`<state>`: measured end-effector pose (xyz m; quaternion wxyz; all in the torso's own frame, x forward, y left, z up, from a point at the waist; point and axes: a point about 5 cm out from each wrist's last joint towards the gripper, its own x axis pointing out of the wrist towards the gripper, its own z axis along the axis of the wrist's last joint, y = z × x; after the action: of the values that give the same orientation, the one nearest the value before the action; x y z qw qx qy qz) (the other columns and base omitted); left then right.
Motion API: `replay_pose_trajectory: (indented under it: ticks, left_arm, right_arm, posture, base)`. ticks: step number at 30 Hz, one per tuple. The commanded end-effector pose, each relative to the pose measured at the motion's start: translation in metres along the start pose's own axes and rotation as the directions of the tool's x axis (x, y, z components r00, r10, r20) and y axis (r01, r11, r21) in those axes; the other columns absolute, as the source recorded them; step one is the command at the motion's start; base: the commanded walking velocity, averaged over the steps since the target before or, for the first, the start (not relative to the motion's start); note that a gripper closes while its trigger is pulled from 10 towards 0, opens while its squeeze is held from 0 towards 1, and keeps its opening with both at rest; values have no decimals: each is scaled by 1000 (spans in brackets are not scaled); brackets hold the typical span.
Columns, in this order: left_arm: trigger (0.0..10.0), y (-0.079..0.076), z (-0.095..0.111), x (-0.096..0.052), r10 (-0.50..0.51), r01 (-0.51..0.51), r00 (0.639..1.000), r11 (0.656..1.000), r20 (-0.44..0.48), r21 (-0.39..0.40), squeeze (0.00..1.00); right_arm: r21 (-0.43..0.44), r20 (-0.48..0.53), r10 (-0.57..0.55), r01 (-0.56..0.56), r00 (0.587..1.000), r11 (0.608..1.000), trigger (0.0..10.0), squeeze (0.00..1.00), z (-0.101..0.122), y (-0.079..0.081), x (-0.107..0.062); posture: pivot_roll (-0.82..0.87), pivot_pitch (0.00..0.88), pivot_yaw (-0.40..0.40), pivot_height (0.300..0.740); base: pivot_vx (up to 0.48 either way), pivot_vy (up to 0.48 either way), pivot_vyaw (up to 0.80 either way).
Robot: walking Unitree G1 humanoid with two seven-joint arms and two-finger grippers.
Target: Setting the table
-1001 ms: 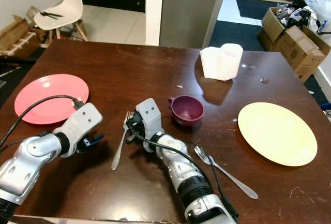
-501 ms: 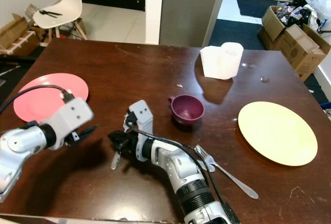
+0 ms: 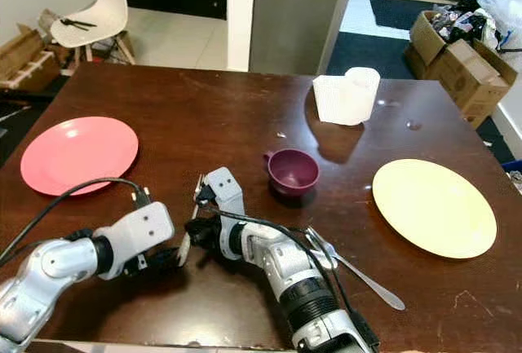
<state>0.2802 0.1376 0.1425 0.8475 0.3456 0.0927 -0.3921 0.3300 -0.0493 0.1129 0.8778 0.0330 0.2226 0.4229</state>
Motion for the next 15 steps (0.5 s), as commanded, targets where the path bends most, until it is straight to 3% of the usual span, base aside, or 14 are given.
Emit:
replay_pose_trajectory:
  ticks: [1,2,3,4,5,9,10,15]
  left_arm:
    - [10000,-10,2,1,-46,46,999,999,10,-15,0]
    - [10000,-10,2,1,-46,46,999,999,10,-15,0]
    - [10000,-12,3,2,-53,53,998,998,16,-20,0]
    - [10000,-13,4,1,-57,57,998,998,19,-23,0]
    - [10000,-14,5,1,-63,63,998,998,23,-26,0]
    - [10000,-19,7,0,-81,83,996,996,34,-37,0]
    - [10000,-20,7,0,-85,86,996,996,35,-38,0]
    - [10000,-22,7,2,-89,90,995,995,36,-39,0]
  right_arm:
    - [54,-35,-20,22,999,998,10000,0,-11,-4,1]
    - [54,-35,-20,22,999,998,10000,0,-11,-4,1]
    - [59,-27,-23,25,999,998,10000,314,-10,-5,2]
    - [62,-23,-26,27,999,998,10000,314,-9,-5,2]
    - [67,-17,-29,30,999,997,10000,1000,-7,-6,2]
    - [74,1,-50,50,999,996,10000,1000,2,-9,2]
    - [76,4,-56,56,998,996,10000,0,4,-11,1]
    - [83,-2,-71,71,997,994,10000,0,6,-15,-3]
  posture:
    - [-8,76,45,740]
    - [-8,76,45,740]
    - [-5,74,45,740]
    - [-5,74,45,740]
    - [-4,74,46,740]
    - [-4,72,46,740]
    - [-6,72,46,740]
    - [-15,73,44,740]
  base:
    - [0,0,0]
    - [0,0,0]
    - [0,0,0]
    - [0,0,0]
    - [0,0,0]
    - [0,0,0]
    - [0,0,0]
    - [0,0,0]
